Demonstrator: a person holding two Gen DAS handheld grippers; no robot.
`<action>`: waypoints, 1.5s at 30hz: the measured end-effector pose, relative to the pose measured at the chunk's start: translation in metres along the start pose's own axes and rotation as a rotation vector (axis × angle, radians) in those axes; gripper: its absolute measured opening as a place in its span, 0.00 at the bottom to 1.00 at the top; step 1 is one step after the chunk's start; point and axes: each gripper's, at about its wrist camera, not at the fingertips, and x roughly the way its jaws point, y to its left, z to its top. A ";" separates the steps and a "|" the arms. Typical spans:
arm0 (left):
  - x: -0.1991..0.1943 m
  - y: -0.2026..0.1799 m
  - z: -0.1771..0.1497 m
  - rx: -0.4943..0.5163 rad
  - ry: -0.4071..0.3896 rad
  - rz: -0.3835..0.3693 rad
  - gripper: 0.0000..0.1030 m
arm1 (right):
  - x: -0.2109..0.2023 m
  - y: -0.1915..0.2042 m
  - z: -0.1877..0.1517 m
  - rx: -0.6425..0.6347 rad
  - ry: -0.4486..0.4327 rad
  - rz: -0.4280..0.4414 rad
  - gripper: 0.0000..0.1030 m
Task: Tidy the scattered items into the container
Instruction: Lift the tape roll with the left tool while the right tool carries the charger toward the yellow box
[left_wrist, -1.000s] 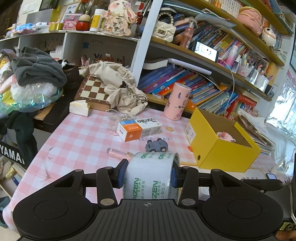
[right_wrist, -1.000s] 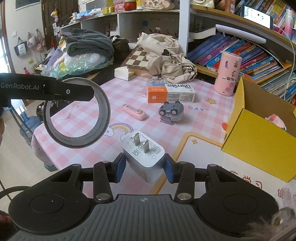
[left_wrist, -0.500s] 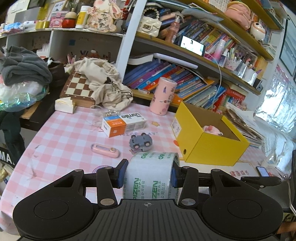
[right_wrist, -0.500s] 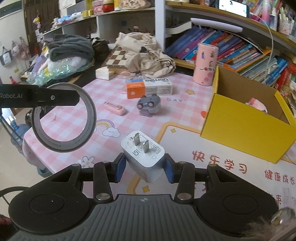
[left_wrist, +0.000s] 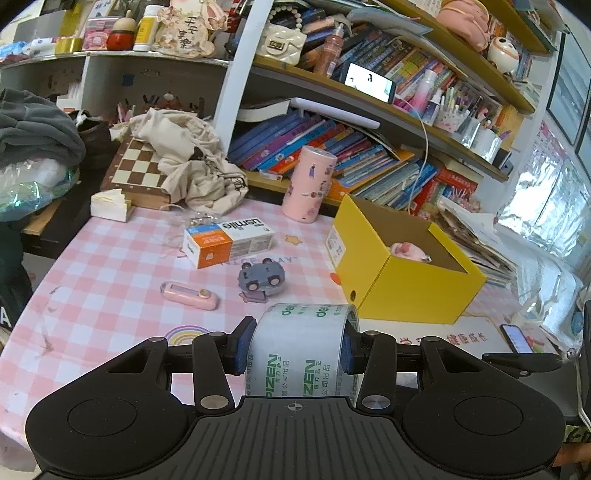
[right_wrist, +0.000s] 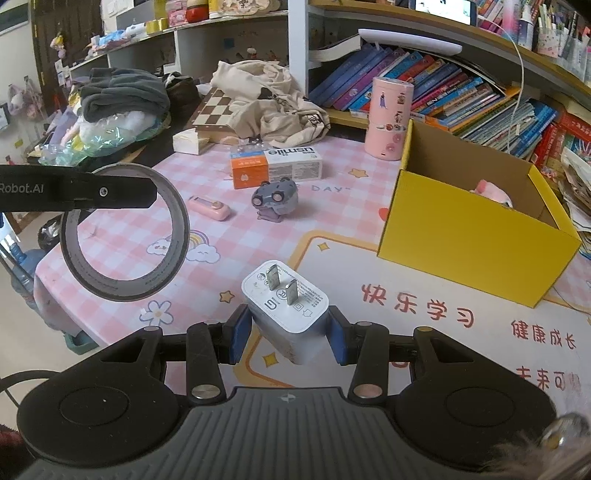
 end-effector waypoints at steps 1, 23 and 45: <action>0.001 -0.001 0.000 0.002 0.000 -0.003 0.42 | -0.001 -0.001 -0.001 0.002 0.000 -0.003 0.40; 0.025 -0.045 0.001 0.089 0.055 -0.112 0.42 | -0.030 -0.040 -0.025 0.119 -0.011 -0.117 0.40; 0.061 -0.105 0.004 0.144 0.103 -0.196 0.42 | -0.048 -0.097 -0.041 0.197 0.004 -0.194 0.40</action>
